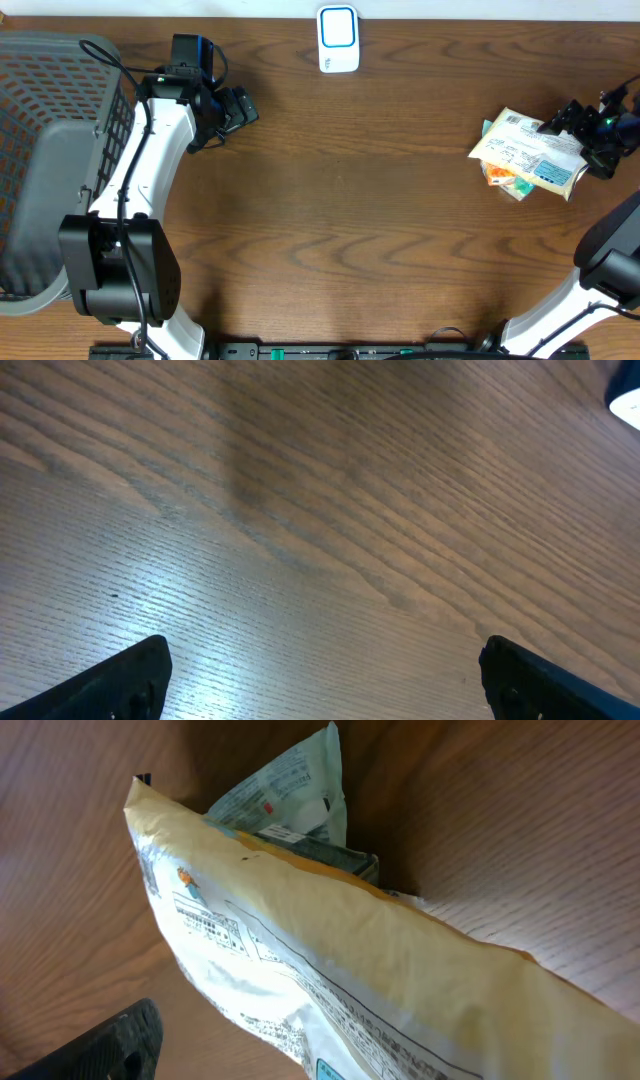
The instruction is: Scan the item barcode
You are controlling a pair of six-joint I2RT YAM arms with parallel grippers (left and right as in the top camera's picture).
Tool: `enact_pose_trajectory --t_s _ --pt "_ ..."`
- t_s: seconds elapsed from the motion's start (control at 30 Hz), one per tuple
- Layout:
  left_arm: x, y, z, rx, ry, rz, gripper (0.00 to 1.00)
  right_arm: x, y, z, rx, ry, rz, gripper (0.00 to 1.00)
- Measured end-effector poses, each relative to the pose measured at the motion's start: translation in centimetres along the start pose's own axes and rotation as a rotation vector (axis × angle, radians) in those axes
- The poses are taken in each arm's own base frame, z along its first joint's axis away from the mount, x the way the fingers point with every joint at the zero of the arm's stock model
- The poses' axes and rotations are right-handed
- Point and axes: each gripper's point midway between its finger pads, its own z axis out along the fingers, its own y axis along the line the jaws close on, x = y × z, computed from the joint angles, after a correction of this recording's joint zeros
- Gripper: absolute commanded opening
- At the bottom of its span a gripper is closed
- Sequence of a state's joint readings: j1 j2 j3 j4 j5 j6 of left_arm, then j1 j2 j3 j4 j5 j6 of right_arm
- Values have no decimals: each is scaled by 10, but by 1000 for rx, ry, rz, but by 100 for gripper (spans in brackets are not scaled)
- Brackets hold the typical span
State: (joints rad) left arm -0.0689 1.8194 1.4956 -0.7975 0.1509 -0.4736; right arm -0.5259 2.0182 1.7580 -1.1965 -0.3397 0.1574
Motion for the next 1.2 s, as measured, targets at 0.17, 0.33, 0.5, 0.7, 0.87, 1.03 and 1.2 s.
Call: enact_pose_trajectory --t_s 0.17,0.33,0.5,0.7,0.87,1.03,1.2 --pt "0 0 0 0 0 0 98 3 13 -39 21 -94 -41 99" --pt "0 0 0 0 0 0 98 28 48 -122 54 -298 -149 99" --pt "0 0 0 0 0 0 98 66 85 -174 29 -425 -263 99" --pt "0 0 0 0 0 0 98 118 148 -168 -89 -358 -525 99" --pt "0 0 0 0 0 0 98 174 202 -154 -220 -243 -789 99" --pt "0 0 0 0 0 0 98 220 235 -140 -299 -148 -962 99" --pt "0 0 0 0 0 0 98 240 246 -135 -323 -111 -1028 99"
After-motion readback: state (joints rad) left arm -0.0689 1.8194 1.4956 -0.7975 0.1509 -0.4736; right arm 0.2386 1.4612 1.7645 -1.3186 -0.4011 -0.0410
